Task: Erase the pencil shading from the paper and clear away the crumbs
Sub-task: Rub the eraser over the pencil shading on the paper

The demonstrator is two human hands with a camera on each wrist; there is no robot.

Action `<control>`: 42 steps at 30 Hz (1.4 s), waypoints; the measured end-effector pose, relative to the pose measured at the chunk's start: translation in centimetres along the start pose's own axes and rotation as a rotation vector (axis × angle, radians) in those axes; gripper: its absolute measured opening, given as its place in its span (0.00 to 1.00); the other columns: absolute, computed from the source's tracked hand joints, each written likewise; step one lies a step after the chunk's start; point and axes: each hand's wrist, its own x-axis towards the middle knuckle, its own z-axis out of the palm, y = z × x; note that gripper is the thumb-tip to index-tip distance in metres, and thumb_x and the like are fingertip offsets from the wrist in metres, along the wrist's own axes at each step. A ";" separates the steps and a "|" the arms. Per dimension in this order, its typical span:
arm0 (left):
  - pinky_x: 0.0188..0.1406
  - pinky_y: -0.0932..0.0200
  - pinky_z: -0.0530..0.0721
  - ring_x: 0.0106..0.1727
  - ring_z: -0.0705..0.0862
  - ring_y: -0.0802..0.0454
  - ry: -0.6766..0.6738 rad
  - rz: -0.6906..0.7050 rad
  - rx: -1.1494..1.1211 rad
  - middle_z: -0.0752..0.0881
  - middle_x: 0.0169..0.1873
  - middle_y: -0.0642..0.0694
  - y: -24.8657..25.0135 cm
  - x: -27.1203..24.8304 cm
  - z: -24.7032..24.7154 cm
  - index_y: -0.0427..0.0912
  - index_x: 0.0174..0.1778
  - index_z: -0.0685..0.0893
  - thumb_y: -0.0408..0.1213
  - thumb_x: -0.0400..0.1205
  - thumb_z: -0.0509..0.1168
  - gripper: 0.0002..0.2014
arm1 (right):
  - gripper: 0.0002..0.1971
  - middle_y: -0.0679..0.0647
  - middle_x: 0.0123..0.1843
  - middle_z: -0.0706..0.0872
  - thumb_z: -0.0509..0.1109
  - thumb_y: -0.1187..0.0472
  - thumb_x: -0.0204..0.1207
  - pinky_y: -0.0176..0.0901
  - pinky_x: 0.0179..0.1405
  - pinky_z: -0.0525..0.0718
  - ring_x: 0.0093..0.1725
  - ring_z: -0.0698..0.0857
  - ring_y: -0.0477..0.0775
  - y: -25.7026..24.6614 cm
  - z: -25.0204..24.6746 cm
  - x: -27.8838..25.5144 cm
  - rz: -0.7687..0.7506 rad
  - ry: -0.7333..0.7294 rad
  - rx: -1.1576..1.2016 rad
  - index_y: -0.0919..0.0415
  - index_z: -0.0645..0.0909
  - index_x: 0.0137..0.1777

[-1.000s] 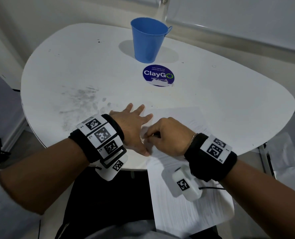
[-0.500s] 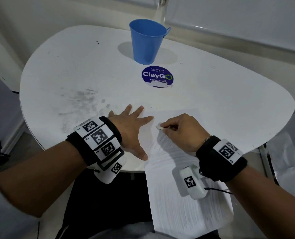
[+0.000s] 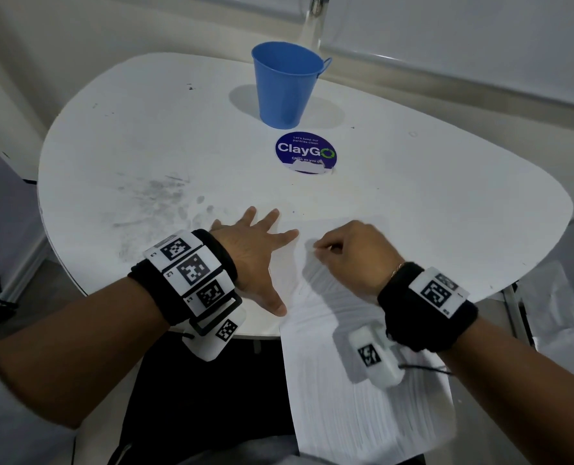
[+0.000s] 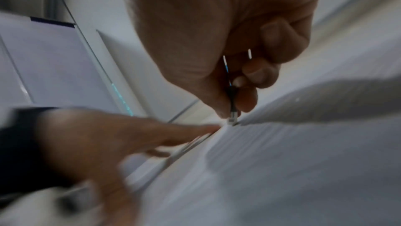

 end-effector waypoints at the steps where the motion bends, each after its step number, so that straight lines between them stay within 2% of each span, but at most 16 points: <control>1: 0.84 0.25 0.47 0.87 0.29 0.45 -0.001 0.000 0.004 0.28 0.86 0.56 0.0 0.0 0.0 0.69 0.86 0.34 0.73 0.65 0.75 0.65 | 0.08 0.42 0.42 0.91 0.70 0.54 0.80 0.41 0.50 0.85 0.43 0.87 0.46 -0.4 0.4 -0.6 -0.025 -0.056 0.028 0.50 0.92 0.51; 3: 0.84 0.25 0.47 0.87 0.29 0.44 -0.004 -0.002 0.010 0.27 0.86 0.56 -0.1 0.0 -0.1 0.69 0.85 0.33 0.73 0.65 0.75 0.65 | 0.08 0.41 0.43 0.91 0.72 0.53 0.79 0.40 0.49 0.84 0.43 0.87 0.43 -0.5 0.6 -0.9 -0.040 -0.106 0.065 0.49 0.92 0.52; 5: 0.84 0.25 0.48 0.87 0.30 0.44 0.001 -0.001 0.017 0.28 0.86 0.55 -0.1 -0.1 -0.1 0.69 0.86 0.34 0.73 0.65 0.75 0.65 | 0.08 0.41 0.49 0.92 0.72 0.53 0.79 0.40 0.53 0.84 0.48 0.88 0.44 0.1 0.0 0.2 0.011 -0.038 0.090 0.48 0.92 0.52; 7: 0.84 0.25 0.49 0.88 0.30 0.44 0.004 -0.001 0.021 0.28 0.86 0.55 -0.1 -0.1 0.0 0.69 0.86 0.34 0.73 0.65 0.75 0.65 | 0.08 0.42 0.50 0.92 0.72 0.54 0.79 0.41 0.54 0.85 0.49 0.88 0.46 0.3 -0.3 0.7 0.044 0.031 0.109 0.50 0.92 0.51; 11: 0.84 0.24 0.49 0.87 0.29 0.44 -0.012 -0.006 0.033 0.27 0.86 0.55 -0.1 0.0 -0.1 0.69 0.85 0.33 0.73 0.65 0.75 0.65 | 0.08 0.40 0.35 0.89 0.70 0.55 0.80 0.42 0.46 0.84 0.40 0.87 0.47 -1.4 0.9 -1.2 -0.074 -0.094 0.025 0.49 0.92 0.48; 13: 0.84 0.25 0.49 0.87 0.29 0.44 -0.007 -0.006 0.033 0.27 0.86 0.55 -0.2 0.1 -0.1 0.69 0.85 0.33 0.74 0.65 0.75 0.65 | 0.08 0.41 0.42 0.91 0.70 0.54 0.80 0.43 0.52 0.85 0.45 0.88 0.48 -1.3 0.5 -0.7 -0.052 -0.082 -0.002 0.48 0.92 0.51; 15: 0.84 0.25 0.50 0.88 0.30 0.44 0.001 -0.003 0.033 0.28 0.86 0.55 -0.2 0.1 0.0 0.69 0.85 0.33 0.74 0.64 0.75 0.65 | 0.09 0.43 0.50 0.92 0.70 0.55 0.80 0.43 0.55 0.84 0.51 0.88 0.50 -0.7 -0.5 0.4 0.017 0.002 0.010 0.49 0.92 0.51; 17: 0.84 0.25 0.51 0.88 0.30 0.44 0.002 -0.003 0.037 0.28 0.86 0.55 -0.2 0.1 0.0 0.69 0.85 0.34 0.74 0.64 0.75 0.65 | 0.09 0.45 0.49 0.92 0.69 0.56 0.80 0.45 0.54 0.85 0.50 0.88 0.52 -0.6 -0.4 0.5 0.024 0.037 -0.012 0.50 0.92 0.49; 20: 0.84 0.24 0.50 0.87 0.29 0.44 -0.010 -0.008 0.039 0.27 0.86 0.55 -0.2 0.1 -0.1 0.69 0.85 0.33 0.74 0.65 0.75 0.65 | 0.09 0.45 0.43 0.92 0.68 0.56 0.80 0.45 0.50 0.86 0.45 0.88 0.51 -2.0 0.6 -1.5 -0.075 -0.070 -0.061 0.50 0.92 0.49; 22: 0.84 0.24 0.49 0.87 0.29 0.44 -0.011 -0.007 0.035 0.27 0.86 0.55 -0.2 0.2 -0.1 0.69 0.85 0.33 0.74 0.65 0.75 0.65 | 0.09 0.44 0.47 0.92 0.69 0.55 0.80 0.45 0.52 0.85 0.47 0.88 0.50 -1.7 0.3 -1.1 -0.059 -0.074 -0.069 0.48 0.92 0.51; 24: 0.84 0.24 0.49 0.87 0.30 0.44 -0.003 -0.004 0.030 0.28 0.86 0.55 -0.3 0.1 -0.1 0.69 0.85 0.33 0.74 0.65 0.75 0.65 | 0.08 0.45 0.48 0.92 0.70 0.55 0.79 0.47 0.55 0.85 0.50 0.88 0.52 -0.7 -0.5 0.2 0.020 0.014 -0.046 0.48 0.92 0.49; 26: 0.84 0.24 0.49 0.88 0.30 0.44 -0.002 -0.004 0.025 0.28 0.86 0.55 -0.2 0.1 0.0 0.69 0.86 0.34 0.74 0.65 0.75 0.65 | 0.09 0.46 0.47 0.92 0.69 0.56 0.78 0.48 0.54 0.86 0.50 0.88 0.54 -0.3 -0.6 0.6 0.037 0.058 -0.051 0.49 0.92 0.48; 30: 0.83 0.24 0.50 0.87 0.29 0.43 -0.006 -0.009 0.038 0.28 0.86 0.55 -0.2 0.1 0.0 0.69 0.85 0.33 0.74 0.65 0.75 0.65 | 0.10 0.46 0.45 0.92 0.68 0.57 0.79 0.48 0.51 0.86 0.47 0.88 0.53 -1.7 0.4 -1.2 -0.088 -0.069 -0.105 0.49 0.92 0.50; 35: 0.83 0.24 0.50 0.87 0.30 0.44 0.000 0.000 0.021 0.28 0.86 0.55 -0.3 -0.1 0.0 0.69 0.85 0.34 0.73 0.65 0.75 0.65 | 0.08 0.47 0.49 0.92 0.70 0.55 0.78 0.46 0.54 0.85 0.52 0.88 0.55 0.6 -1.6 1.7 0.079 0.059 -0.066 0.49 0.92 0.48; 39: 0.84 0.24 0.50 0.87 0.29 0.44 -0.011 -0.008 0.038 0.27 0.86 0.55 -0.2 0.1 0.0 0.69 0.85 0.33 0.73 0.65 0.75 0.65 | 0.10 0.45 0.46 0.92 0.68 0.56 0.79 0.47 0.52 0.86 0.48 0.88 0.53 -1.4 0.3 -1.1 -0.080 -0.070 -0.080 0.49 0.91 0.50; 42: 0.84 0.25 0.51 0.88 0.30 0.44 0.001 -0.004 0.043 0.28 0.86 0.55 -0.3 0.1 0.0 0.69 0.85 0.33 0.74 0.65 0.74 0.65 | 0.08 0.44 0.48 0.92 0.70 0.54 0.78 0.47 0.54 0.85 0.50 0.88 0.53 -0.3 -0.6 0.7 -0.004 -0.003 -0.098 0.48 0.92 0.49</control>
